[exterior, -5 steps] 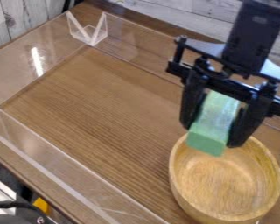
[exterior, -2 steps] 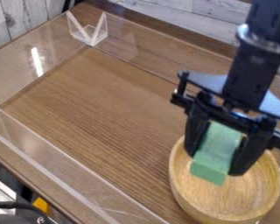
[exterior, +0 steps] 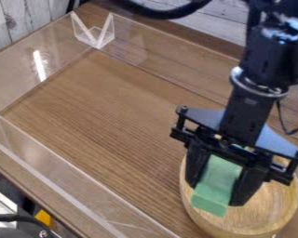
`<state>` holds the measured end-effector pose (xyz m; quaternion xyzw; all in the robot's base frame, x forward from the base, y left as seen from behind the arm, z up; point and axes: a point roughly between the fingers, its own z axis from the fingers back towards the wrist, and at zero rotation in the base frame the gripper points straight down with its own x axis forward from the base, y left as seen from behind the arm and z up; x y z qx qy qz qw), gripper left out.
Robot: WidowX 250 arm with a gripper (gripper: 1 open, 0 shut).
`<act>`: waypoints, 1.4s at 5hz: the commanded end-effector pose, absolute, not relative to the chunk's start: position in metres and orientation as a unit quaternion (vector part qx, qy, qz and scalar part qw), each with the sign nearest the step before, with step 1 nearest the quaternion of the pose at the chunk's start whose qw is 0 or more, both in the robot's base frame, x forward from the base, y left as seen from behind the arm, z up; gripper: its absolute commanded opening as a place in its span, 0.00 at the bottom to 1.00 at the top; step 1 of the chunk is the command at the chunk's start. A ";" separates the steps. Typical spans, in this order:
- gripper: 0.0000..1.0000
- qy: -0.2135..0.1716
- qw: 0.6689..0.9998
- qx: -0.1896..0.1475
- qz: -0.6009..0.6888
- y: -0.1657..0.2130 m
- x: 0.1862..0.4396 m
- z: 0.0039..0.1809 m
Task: Put the green block in the brown bowl
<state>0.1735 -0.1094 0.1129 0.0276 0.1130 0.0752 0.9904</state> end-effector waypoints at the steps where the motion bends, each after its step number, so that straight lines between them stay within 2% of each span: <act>1: 0.00 0.087 0.995 0.018 0.047 -0.116 0.176 0.122; 3: 0.00 0.085 0.996 0.019 0.001 -0.086 0.175 0.120; 5: 0.00 0.082 0.996 0.016 0.017 -0.080 0.190 0.125; 7: 0.00 0.081 0.996 0.017 0.041 -0.094 0.200 0.098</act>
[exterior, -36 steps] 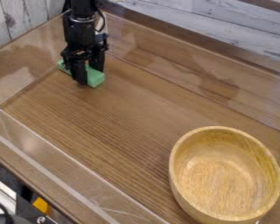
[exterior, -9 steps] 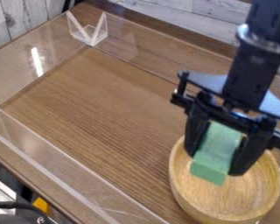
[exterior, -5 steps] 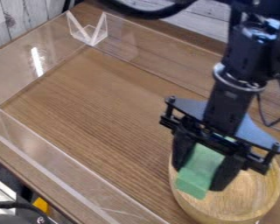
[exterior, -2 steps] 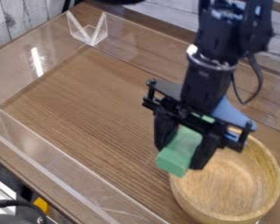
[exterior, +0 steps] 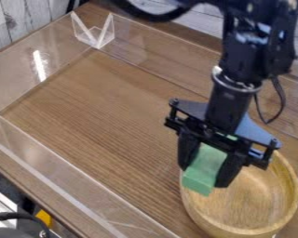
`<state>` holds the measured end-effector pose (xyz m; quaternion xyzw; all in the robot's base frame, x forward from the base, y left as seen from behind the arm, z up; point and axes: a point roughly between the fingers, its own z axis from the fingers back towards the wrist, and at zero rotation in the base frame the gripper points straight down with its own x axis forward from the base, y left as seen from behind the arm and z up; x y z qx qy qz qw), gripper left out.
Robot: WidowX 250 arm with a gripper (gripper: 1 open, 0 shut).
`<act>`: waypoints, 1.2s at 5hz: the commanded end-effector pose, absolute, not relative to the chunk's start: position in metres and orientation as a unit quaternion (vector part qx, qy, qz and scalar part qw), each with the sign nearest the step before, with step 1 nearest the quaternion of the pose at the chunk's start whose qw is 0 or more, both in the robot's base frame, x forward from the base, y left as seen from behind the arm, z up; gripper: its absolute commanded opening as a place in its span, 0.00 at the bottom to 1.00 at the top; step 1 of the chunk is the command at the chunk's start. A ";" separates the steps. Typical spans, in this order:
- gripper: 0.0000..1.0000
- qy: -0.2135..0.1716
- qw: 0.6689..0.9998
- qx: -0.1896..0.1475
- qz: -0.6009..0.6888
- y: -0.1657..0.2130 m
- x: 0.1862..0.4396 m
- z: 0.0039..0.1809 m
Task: Put the green block in the brown bowl
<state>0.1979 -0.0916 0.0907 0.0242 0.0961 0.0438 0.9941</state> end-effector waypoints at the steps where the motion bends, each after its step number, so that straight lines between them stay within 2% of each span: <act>1: 0.00 0.080 0.996 0.017 0.024 -0.105 0.206 0.103; 2: 0.00 0.080 0.997 0.017 0.007 -0.113 0.211 0.109; 4: 0.00 0.076 0.997 0.013 0.010 -0.104 0.200 0.099; 6: 0.00 0.075 0.997 0.010 0.007 -0.119 0.198 0.096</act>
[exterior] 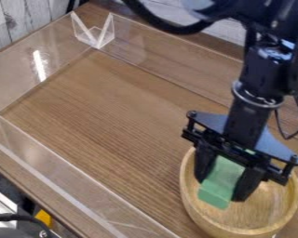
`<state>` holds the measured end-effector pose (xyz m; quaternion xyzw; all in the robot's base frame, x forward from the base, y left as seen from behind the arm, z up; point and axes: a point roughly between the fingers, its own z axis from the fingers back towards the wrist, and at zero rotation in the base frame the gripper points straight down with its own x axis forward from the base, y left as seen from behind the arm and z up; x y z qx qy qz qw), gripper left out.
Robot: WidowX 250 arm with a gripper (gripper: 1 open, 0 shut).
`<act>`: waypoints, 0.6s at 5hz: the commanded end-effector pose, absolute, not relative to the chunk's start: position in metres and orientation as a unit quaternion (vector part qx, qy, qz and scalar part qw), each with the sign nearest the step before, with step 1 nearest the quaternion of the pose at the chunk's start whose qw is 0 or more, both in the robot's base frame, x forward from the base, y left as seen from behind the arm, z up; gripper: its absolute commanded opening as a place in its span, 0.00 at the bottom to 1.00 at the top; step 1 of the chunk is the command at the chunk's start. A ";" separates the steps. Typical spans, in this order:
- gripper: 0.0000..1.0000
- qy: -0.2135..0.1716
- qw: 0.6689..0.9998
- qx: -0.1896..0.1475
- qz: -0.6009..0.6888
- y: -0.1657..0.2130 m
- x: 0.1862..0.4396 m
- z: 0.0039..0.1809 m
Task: Put the green block in the brown bowl
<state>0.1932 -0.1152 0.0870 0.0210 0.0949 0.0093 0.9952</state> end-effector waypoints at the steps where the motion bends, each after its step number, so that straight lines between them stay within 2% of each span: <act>1: 0.00 0.075 0.997 0.007 0.022 -0.121 0.206 0.090; 3: 0.00 0.076 0.995 0.003 0.061 -0.115 0.218 0.076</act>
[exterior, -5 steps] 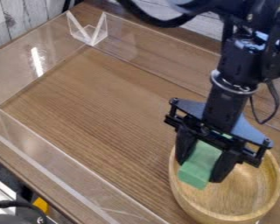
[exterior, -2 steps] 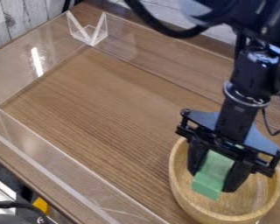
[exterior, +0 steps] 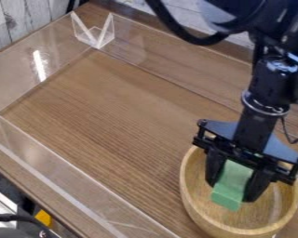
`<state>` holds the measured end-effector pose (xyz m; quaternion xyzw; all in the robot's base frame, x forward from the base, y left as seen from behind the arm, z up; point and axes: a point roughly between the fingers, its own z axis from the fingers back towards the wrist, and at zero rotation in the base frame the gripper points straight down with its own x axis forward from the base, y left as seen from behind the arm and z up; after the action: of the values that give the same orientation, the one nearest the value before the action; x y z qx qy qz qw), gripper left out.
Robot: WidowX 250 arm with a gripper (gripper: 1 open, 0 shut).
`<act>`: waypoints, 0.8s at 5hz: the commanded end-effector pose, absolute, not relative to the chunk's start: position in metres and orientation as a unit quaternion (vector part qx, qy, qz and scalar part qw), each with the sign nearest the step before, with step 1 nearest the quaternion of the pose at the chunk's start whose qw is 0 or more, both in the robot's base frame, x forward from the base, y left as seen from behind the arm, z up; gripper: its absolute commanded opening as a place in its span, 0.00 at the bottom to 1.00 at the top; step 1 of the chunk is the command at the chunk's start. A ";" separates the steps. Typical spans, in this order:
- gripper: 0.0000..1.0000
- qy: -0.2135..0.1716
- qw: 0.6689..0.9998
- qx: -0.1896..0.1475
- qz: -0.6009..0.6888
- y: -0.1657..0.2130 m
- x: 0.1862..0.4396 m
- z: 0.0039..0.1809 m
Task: Put the green block in the brown bowl
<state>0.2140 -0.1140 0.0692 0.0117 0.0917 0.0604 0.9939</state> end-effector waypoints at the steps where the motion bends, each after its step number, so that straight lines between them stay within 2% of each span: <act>1: 0.00 0.077 0.993 0.002 0.084 -0.109 0.222 0.070; 3: 0.00 0.078 0.996 0.006 0.040 -0.079 0.226 0.069; 4: 0.00 0.077 0.996 0.005 0.032 -0.078 0.225 0.082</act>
<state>0.2168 -0.0769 0.0686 0.0150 0.1065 0.0303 0.9937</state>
